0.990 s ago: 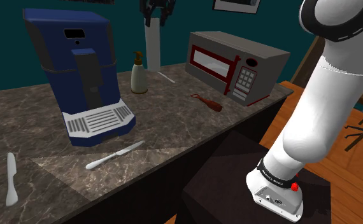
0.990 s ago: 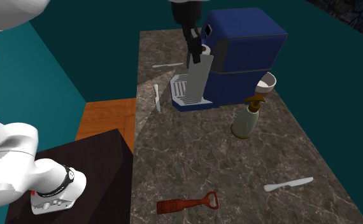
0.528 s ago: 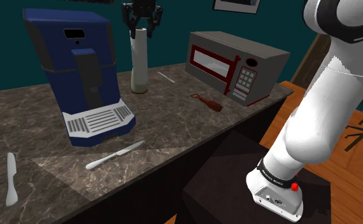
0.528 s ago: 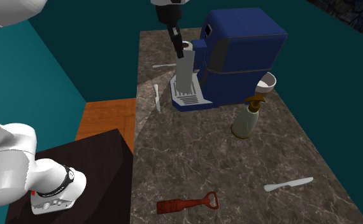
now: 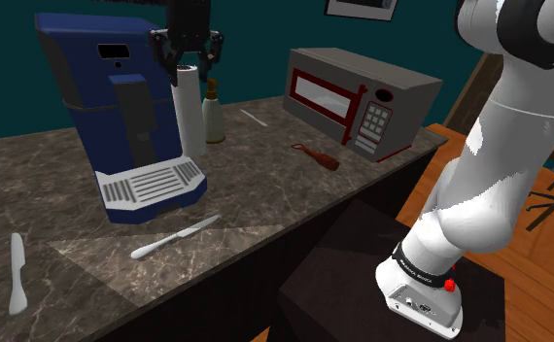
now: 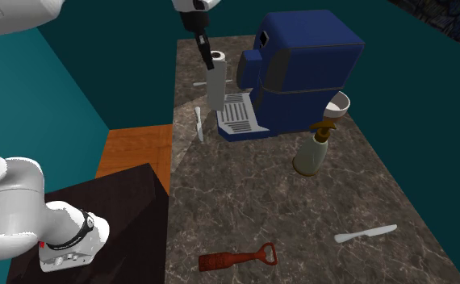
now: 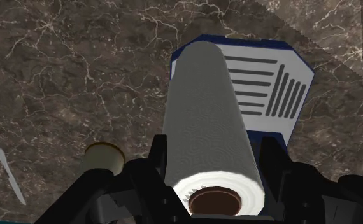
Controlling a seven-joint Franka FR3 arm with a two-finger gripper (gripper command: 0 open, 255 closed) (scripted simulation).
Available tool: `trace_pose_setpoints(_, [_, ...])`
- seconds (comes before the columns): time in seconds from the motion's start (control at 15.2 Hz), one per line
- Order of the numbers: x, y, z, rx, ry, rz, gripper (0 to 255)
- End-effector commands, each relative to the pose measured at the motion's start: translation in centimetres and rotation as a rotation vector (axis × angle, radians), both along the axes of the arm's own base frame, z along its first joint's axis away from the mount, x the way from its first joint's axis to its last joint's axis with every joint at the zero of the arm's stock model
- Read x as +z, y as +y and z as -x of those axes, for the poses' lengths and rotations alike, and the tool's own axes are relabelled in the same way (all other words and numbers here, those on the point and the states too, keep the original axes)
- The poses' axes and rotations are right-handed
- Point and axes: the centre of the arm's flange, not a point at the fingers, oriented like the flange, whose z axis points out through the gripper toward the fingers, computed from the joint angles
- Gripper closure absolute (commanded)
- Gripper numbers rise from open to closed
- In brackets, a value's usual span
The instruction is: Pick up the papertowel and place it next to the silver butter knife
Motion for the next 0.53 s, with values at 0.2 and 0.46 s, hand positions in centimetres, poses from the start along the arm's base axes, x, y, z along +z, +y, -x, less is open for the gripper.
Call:
trace_pose_setpoints(0.2, [-2.0, 6.2, 1.4, -0.002, -0.001, -0.001, 255])
trace_pose_setpoints(0.46, [-3.7, 11.1, 2.5, -0.002, -0.001, -0.001, 255])
